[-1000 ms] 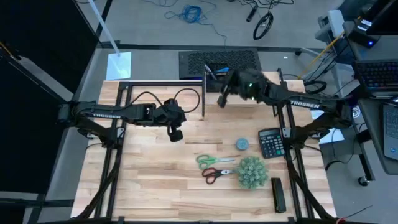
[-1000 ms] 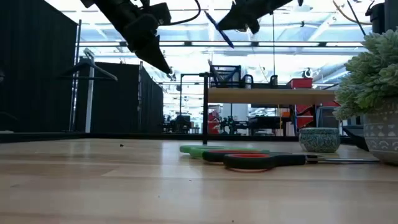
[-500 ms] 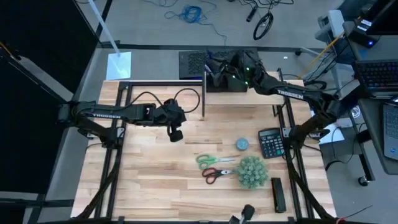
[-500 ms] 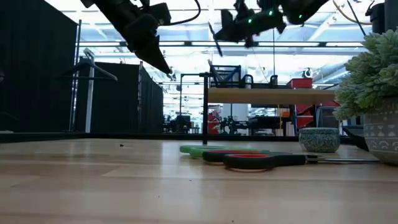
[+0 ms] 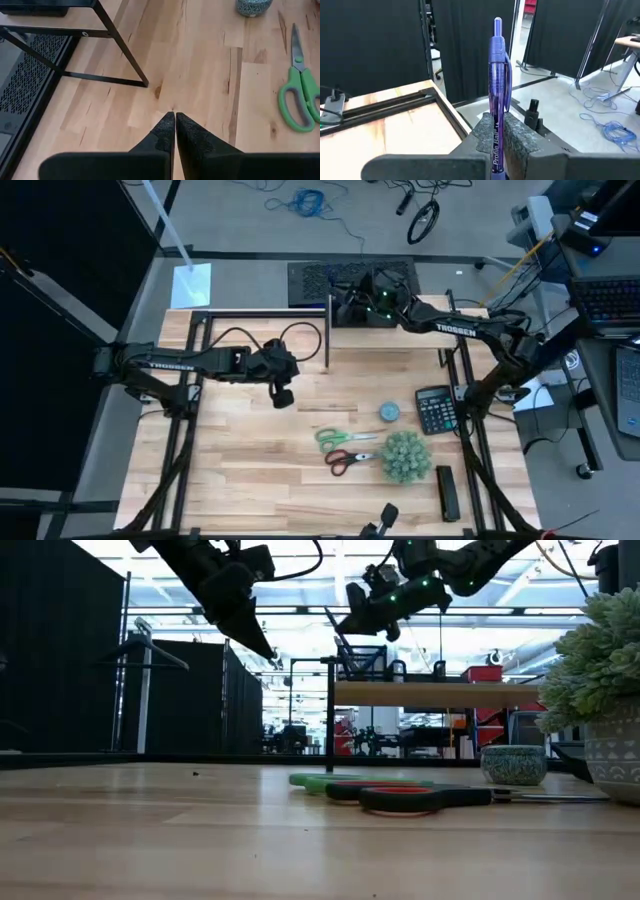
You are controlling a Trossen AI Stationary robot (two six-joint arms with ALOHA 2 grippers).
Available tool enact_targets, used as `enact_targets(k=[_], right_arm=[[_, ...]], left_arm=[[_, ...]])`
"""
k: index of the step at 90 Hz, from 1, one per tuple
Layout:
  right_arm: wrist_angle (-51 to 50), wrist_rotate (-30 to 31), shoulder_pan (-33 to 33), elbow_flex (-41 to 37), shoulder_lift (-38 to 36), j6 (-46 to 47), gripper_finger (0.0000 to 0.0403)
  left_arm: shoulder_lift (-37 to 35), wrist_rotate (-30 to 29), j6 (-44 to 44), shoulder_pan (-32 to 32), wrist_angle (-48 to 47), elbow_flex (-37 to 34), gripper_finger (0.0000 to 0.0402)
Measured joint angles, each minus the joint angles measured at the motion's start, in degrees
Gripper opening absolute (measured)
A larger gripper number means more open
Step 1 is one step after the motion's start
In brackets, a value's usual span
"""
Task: Pick and place office supplies into organizer
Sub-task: Put the dark blue pen into the black desk organizer on the shelf
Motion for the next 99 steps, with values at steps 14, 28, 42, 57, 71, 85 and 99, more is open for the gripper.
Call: enact_targets(k=[14, 28, 42, 57, 71, 85, 99], right_arm=[[-0.2, 0.0, 0.0, 0.0, 0.0, -1.3, 0.0012], [2.7, -0.3, 0.2, 0.0, 0.0, -1.3, 0.0003], [7.4, -1.1, 0.6, 0.0, -1.3, -1.9, 0.0005], [10.8, -0.9, -0.8, 0.0, -1.9, -3.6, 0.0005], [9.4, -1.3, -2.2, 0.0, -1.1, -3.9, 0.0005], [6.4, -2.0, -2.3, 0.0, 0.4, -2.1, 0.0005], [4.3, -2.7, -1.6, 0.0, 0.9, -1.7, 0.0006]], left_arm=[[0.0, 0.0, 0.0, 0.0, 0.1, 0.0, 0.0003], [0.0, 0.0, 0.0, 0.0, 0.1, 0.0, 0.0003], [0.0, 0.0, 0.0, 0.0, 0.1, 0.0, 0.0003], [0.0, 0.0, 0.0, 0.0, 0.1, 0.0, 0.0003], [0.0, 0.0, 0.0, 0.0, 0.2, 0.0, 0.0003], [0.0, 0.0, 0.0, 0.0, 0.2, 0.0, 0.0003], [0.0, 0.0, 0.0, 0.0, 0.2, 0.0, 0.0003]])
